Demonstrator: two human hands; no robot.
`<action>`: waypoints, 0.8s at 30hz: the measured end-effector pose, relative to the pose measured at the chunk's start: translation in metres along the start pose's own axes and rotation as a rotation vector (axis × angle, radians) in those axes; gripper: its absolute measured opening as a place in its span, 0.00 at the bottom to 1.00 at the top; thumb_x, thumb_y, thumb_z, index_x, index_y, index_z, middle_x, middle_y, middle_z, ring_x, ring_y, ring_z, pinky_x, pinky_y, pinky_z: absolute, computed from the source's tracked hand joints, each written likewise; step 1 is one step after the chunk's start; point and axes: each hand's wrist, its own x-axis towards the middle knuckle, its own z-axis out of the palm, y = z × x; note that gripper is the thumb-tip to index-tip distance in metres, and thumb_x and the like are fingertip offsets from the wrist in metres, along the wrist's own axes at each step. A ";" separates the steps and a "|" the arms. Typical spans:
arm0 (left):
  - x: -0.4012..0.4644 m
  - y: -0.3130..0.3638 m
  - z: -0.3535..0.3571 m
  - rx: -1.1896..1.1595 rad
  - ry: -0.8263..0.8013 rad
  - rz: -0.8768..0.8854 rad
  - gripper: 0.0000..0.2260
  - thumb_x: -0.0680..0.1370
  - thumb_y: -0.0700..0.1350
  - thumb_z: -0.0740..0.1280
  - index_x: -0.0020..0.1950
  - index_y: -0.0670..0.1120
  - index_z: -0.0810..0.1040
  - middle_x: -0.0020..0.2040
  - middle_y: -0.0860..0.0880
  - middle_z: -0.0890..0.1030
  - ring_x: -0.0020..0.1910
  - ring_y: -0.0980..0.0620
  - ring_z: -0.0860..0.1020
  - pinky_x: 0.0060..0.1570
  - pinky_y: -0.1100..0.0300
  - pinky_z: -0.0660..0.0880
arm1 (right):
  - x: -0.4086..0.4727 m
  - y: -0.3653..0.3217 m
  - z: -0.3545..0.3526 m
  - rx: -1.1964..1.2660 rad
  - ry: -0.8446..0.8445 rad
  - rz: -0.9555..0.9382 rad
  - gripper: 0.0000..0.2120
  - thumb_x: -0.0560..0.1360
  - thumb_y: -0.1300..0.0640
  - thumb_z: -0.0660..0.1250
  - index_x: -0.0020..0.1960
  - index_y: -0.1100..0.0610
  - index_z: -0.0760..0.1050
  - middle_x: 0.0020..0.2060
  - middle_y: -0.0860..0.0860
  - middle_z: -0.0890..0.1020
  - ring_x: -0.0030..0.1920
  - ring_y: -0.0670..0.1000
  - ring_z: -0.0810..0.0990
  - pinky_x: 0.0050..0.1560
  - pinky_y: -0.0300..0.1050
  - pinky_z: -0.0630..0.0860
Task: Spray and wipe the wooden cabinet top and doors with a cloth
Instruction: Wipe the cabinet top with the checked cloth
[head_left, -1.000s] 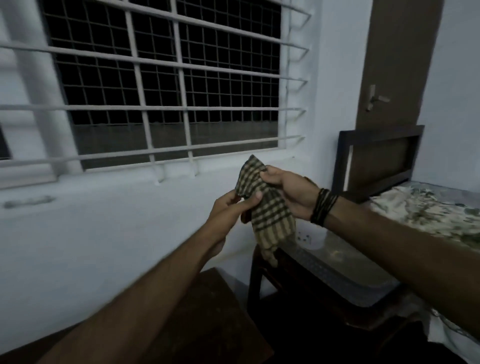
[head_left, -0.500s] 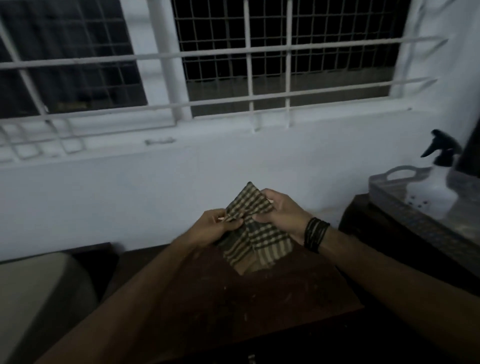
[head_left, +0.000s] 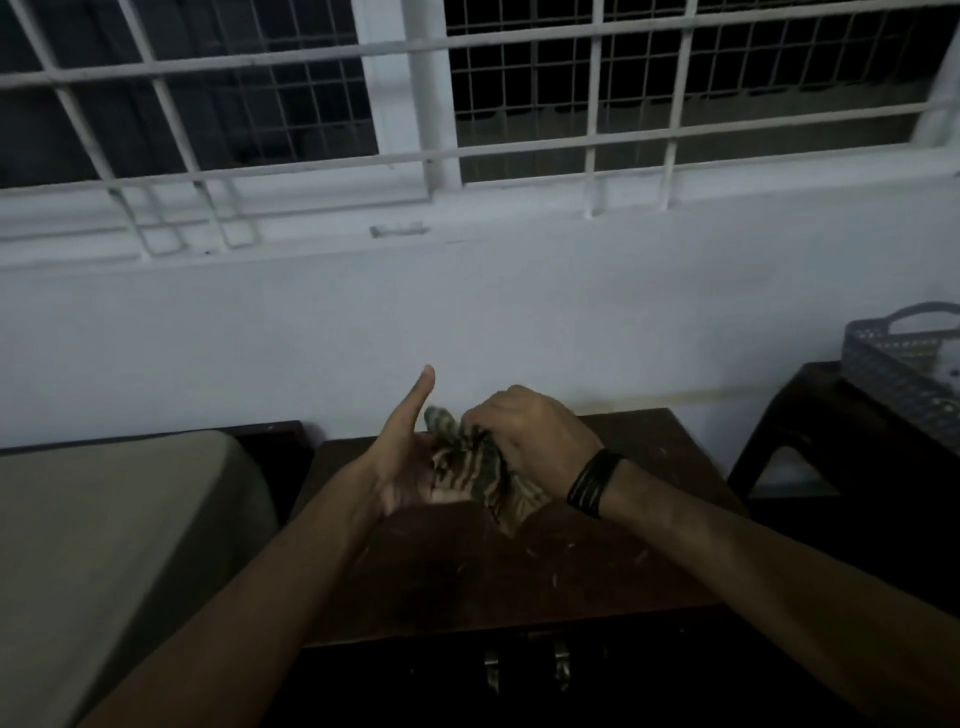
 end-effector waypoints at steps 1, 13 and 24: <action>0.000 0.000 -0.004 0.001 0.023 0.031 0.30 0.73 0.64 0.69 0.54 0.36 0.81 0.53 0.38 0.84 0.52 0.41 0.83 0.55 0.46 0.80 | -0.001 -0.001 0.004 -0.024 -0.015 -0.082 0.17 0.71 0.71 0.68 0.56 0.58 0.81 0.47 0.57 0.83 0.46 0.58 0.80 0.43 0.52 0.80; -0.008 0.014 -0.032 0.329 0.150 0.333 0.09 0.75 0.33 0.70 0.52 0.42 0.84 0.50 0.42 0.85 0.51 0.44 0.82 0.53 0.52 0.78 | -0.025 -0.006 0.035 1.254 -0.269 0.836 0.16 0.76 0.42 0.68 0.58 0.51 0.78 0.59 0.46 0.81 0.62 0.46 0.78 0.62 0.41 0.69; -0.007 -0.013 -0.091 0.586 0.523 0.282 0.13 0.75 0.47 0.74 0.54 0.39 0.81 0.49 0.46 0.82 0.46 0.51 0.79 0.44 0.58 0.78 | 0.005 -0.017 0.069 1.096 -0.275 1.037 0.17 0.68 0.49 0.80 0.51 0.57 0.83 0.50 0.52 0.86 0.55 0.52 0.83 0.61 0.53 0.79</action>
